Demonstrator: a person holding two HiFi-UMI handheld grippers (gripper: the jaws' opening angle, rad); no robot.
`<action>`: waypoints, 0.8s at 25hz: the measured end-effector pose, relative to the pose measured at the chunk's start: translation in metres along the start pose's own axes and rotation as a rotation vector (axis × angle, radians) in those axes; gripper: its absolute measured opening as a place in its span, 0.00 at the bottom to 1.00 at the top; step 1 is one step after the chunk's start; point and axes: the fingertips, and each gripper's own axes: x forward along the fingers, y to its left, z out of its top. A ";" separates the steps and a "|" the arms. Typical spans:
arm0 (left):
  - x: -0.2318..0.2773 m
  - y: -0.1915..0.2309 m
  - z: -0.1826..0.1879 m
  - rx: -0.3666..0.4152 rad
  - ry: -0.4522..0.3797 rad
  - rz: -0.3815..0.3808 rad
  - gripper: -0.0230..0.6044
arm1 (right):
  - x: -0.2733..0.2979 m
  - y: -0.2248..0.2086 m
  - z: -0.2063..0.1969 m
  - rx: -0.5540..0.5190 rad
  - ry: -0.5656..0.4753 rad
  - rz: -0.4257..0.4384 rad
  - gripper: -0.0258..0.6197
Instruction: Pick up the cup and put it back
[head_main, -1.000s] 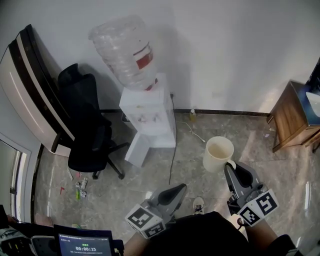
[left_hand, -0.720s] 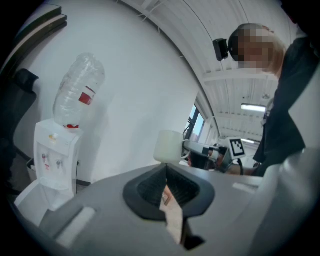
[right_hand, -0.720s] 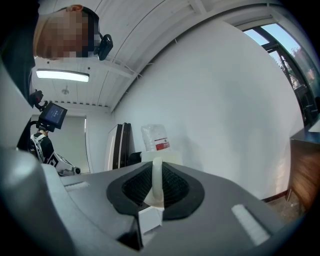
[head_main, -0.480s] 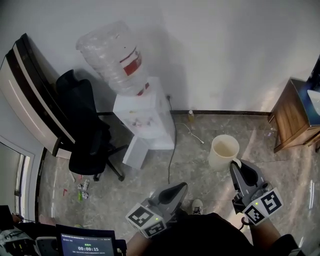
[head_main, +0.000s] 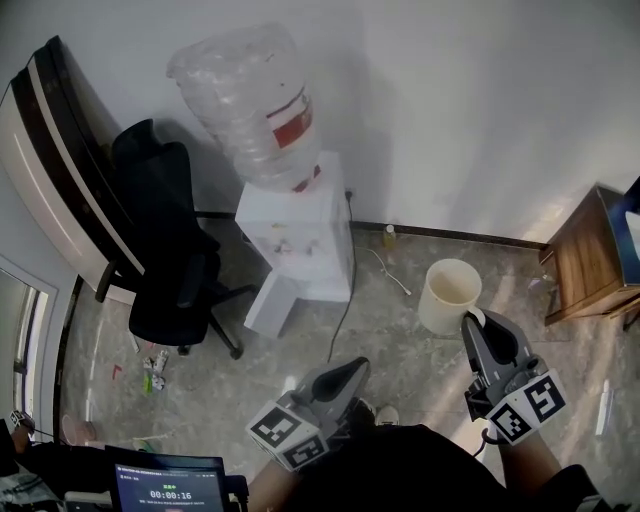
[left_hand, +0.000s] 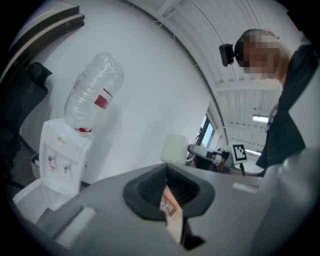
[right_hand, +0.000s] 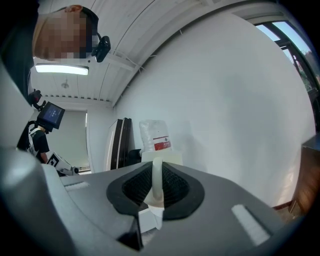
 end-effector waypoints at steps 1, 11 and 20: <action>-0.003 0.011 0.007 -0.005 -0.013 0.010 0.04 | 0.012 0.003 0.003 -0.007 0.000 0.005 0.11; -0.035 0.140 0.068 -0.030 -0.095 0.137 0.04 | 0.148 0.056 0.011 -0.045 0.004 0.109 0.11; -0.071 0.198 0.081 -0.072 -0.157 0.287 0.04 | 0.226 0.097 -0.010 -0.055 0.086 0.277 0.11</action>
